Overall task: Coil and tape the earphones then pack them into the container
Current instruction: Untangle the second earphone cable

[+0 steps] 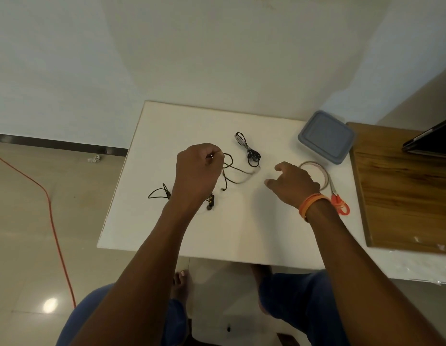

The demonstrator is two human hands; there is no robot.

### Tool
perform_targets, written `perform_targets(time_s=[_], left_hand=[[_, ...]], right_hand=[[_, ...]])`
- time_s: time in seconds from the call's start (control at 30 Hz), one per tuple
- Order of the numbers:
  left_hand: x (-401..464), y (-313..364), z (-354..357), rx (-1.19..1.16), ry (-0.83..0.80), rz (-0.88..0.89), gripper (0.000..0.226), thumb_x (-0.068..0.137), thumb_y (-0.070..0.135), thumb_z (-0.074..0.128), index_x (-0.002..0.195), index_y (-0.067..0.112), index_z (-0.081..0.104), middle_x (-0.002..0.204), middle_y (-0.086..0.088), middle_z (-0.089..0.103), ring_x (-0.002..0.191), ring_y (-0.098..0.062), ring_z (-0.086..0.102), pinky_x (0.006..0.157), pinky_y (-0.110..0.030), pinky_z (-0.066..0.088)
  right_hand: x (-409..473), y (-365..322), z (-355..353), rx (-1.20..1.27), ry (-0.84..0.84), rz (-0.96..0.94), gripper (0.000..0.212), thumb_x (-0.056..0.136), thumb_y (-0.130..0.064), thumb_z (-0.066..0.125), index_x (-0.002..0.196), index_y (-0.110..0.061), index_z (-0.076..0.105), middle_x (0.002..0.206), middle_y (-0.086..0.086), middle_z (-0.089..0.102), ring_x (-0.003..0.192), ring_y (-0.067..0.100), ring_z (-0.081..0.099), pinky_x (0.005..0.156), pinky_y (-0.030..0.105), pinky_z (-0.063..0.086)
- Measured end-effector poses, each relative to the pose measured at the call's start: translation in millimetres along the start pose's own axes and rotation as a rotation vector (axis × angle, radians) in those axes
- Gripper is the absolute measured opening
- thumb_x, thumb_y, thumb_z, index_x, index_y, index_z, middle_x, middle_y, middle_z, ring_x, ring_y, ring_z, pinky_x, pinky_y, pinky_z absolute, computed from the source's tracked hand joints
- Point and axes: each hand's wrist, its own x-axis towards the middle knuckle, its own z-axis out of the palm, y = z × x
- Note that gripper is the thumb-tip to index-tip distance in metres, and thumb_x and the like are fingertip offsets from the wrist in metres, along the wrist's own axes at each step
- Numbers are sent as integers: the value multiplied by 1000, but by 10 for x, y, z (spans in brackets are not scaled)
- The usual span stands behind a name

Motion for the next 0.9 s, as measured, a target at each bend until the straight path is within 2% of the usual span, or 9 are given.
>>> perform_targets(time_s=[0.1,0.23,0.27,0.33,0.47,0.57,0.63,0.77,0.9], left_hand=[[-17,37,11,-30,-108,2,20,90,9,56,75,6,69,43,12,46,44,-6,41,50,-17,32],[-41,78,7,-130,-245,0,18,89,11,61,80,14,75,54,-3,57,44,-6,36,47,-15,30],[-46,83,7,-158,-277,2,17,88,12,62,80,17,76,57,-10,59,46,-7,36,49,-17,30],[-46,92,1,-199,-321,11,16,86,18,62,80,20,77,62,-18,60,52,-13,39,53,-24,31],[0,82,-59,-222,-268,8,17,85,19,61,78,18,77,62,-15,60,55,-15,44,57,-28,35],[30,57,-116,-208,-141,-51,17,87,12,62,79,15,77,49,-5,46,47,-10,32,49,-22,28],[40,42,-135,-194,-60,-73,17,87,11,61,79,14,76,49,-4,47,45,-9,32,47,-18,28],[41,29,-133,-82,14,-33,19,88,9,57,78,10,74,48,-2,49,45,-8,36,48,-15,29],[55,-3,-124,-45,108,-14,19,89,10,55,76,6,69,50,-9,47,48,-10,33,49,-18,28]], right_hand=[[-60,-74,4,158,105,-262,52,84,-18,64,134,-21,52,127,2,58,119,25,53,103,46,41],[-180,-288,20,482,53,-525,74,76,7,61,142,-23,45,143,-9,47,127,1,42,101,7,32],[-204,-342,27,561,9,-557,76,75,10,60,141,-25,46,144,-11,47,129,-1,42,100,5,32],[-225,-406,43,670,-61,-590,65,77,12,62,130,-25,56,132,-9,60,122,2,54,100,16,42],[-258,-440,2,707,-47,-571,19,90,2,60,102,-6,72,86,6,75,77,16,73,75,27,57],[-244,-365,-103,747,-38,-523,14,91,0,62,99,-5,73,82,8,76,77,14,73,76,21,55],[-237,-312,-164,707,-41,-466,9,89,-10,68,92,-6,75,77,8,76,78,15,73,82,25,55],[-203,-245,-133,440,29,-316,33,83,-43,71,72,-12,74,61,-3,72,60,10,62,72,34,50],[-156,-208,-91,174,156,-223,39,87,-54,61,64,-23,68,58,-12,69,66,5,61,88,44,45]])
